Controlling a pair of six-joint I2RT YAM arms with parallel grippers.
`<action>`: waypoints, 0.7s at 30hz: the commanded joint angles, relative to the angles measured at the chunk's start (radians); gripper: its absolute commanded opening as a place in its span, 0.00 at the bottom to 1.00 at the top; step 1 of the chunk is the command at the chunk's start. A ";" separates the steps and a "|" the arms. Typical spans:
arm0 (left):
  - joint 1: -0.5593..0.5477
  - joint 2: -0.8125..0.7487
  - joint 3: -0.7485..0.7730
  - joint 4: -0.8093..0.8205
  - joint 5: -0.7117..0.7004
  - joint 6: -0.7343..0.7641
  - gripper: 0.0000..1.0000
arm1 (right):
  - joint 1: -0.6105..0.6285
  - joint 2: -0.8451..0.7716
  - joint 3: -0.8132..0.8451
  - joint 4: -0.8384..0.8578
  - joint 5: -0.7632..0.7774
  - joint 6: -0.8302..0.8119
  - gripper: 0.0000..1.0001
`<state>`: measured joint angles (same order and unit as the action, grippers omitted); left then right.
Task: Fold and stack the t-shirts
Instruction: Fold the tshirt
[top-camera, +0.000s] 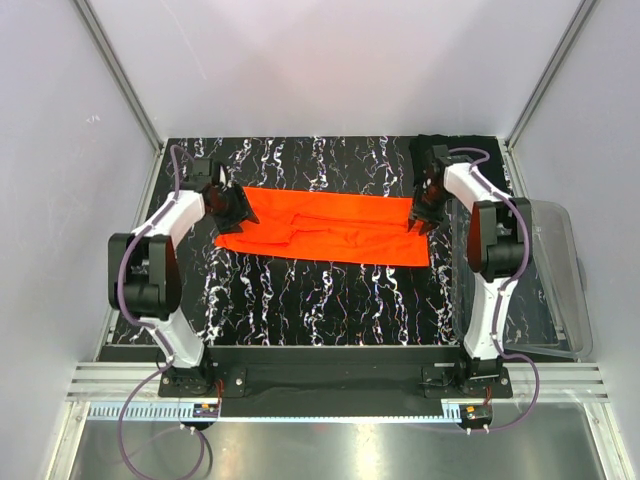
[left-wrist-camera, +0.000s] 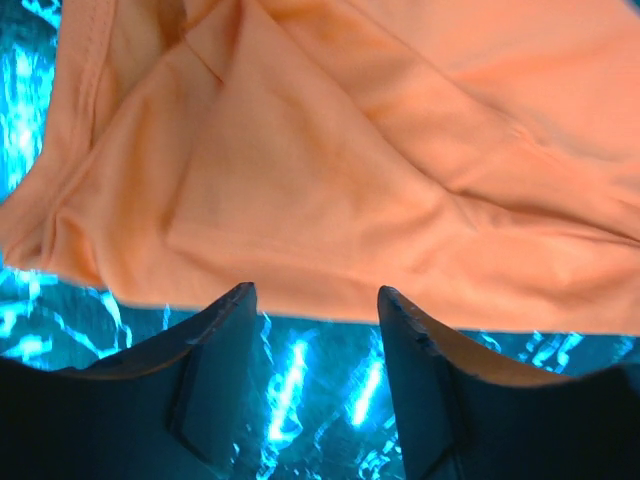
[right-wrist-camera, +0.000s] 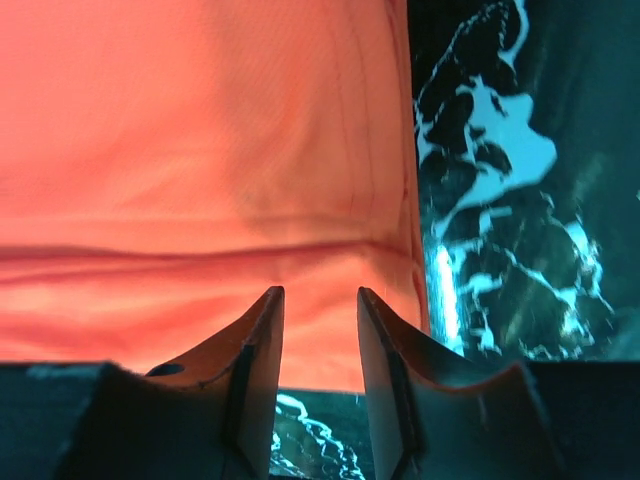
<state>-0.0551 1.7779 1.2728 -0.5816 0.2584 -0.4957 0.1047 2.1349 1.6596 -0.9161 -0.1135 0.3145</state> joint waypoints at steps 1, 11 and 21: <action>-0.017 -0.090 -0.038 0.011 0.002 -0.041 0.59 | 0.004 -0.130 0.003 -0.020 0.012 -0.015 0.43; -0.025 0.087 0.037 0.014 -0.068 -0.096 0.62 | 0.078 -0.104 -0.058 -0.009 -0.006 -0.043 0.42; -0.012 0.224 0.128 0.008 -0.122 -0.055 0.61 | 0.111 -0.079 -0.199 0.046 0.026 -0.040 0.42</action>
<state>-0.0776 1.9713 1.3632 -0.5907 0.1864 -0.5739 0.2043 2.0624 1.4872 -0.8940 -0.1135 0.2859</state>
